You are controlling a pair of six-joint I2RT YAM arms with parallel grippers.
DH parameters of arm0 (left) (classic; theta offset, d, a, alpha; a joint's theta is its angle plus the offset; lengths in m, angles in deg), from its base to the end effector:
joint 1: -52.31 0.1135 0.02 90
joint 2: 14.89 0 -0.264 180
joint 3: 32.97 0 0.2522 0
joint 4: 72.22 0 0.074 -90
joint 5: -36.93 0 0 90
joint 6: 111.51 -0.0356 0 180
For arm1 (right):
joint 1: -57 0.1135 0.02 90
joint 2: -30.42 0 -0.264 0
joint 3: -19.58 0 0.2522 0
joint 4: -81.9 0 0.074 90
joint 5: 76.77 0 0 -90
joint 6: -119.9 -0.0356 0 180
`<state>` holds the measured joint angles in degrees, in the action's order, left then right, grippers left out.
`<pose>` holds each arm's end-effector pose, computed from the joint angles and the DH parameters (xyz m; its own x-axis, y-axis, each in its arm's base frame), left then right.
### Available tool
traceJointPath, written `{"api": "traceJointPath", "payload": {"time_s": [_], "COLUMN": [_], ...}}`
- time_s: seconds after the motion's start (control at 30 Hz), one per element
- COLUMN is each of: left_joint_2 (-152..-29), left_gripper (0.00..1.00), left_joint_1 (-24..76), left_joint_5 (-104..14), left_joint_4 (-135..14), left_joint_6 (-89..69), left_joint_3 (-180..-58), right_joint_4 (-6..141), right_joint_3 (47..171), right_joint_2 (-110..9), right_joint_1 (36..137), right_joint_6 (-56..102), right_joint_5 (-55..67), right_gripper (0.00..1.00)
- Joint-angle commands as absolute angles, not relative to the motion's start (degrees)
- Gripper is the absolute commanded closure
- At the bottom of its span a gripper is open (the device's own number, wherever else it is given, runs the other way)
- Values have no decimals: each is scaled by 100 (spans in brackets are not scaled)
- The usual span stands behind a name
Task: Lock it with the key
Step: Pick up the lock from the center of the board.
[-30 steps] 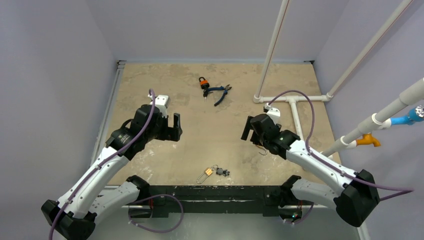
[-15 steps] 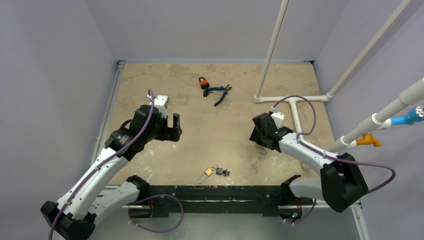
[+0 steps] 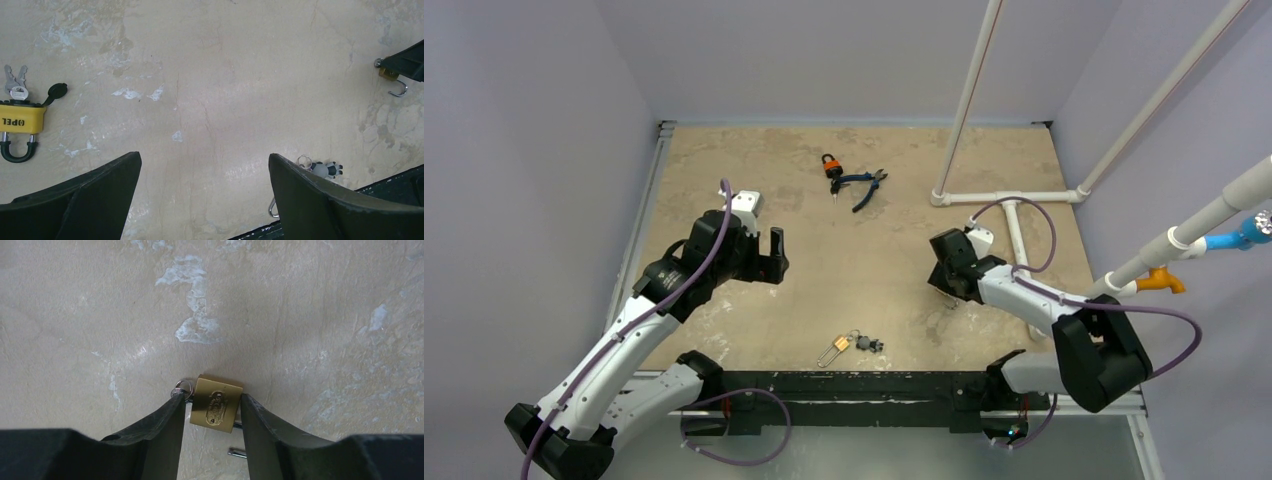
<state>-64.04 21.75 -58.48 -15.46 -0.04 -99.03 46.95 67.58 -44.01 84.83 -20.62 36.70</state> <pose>0.1504 -0.0849 0.3164 -0.6759 -0.0240 -0.7366 0.2111 0.9513 -0.2248 0.2065 0.0930 0.1619 -0.6939 0.4343 -0.5744 0.4342 0.8887 0.1474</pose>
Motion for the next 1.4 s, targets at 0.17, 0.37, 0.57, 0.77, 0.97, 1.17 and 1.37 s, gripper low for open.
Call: {"api": "traceJointPath", "payload": {"time_s": [0.17,0.37,0.57,0.77,0.97,1.17,1.37], "left_joint_2": [-6323,-6355,-6490,-6912,-7231,-7256,-6831], "left_gripper": [0,0,2,10,26,46,49], "left_joint_1": [2167,2173,2171,2172,2173,2140,2144], "left_joint_5": [-5782,-5595,-4932,-4026,-3124,-2581,-2881], "left_joint_4": [-1651,-1713,-1853,-1973,-2131,-2478,-3170], "left_joint_6": [3,-45,-178,-130,157,561,1125], "left_joint_3": [-10066,-10027,-9983,-10098,-10472,-10509,-10009], "right_joint_4": [4968,5013,5372,5666,6175,6509,6513], "right_joint_3": [6814,6855,7096,7670,8229,8747,9168], "right_joint_2": [-4540,-4393,-3798,-3495,-3471,-3676,-3930], "right_joint_1": [8459,8466,8578,9448,10508,10758,10815], "right_joint_6": [-2023,-1733,-1126,-828,-659,-814,-1601], "right_joint_5": [3592,3365,2339,1651,1636,1604,1636], "right_gripper": [63,100,100,100,100,100,100]}}
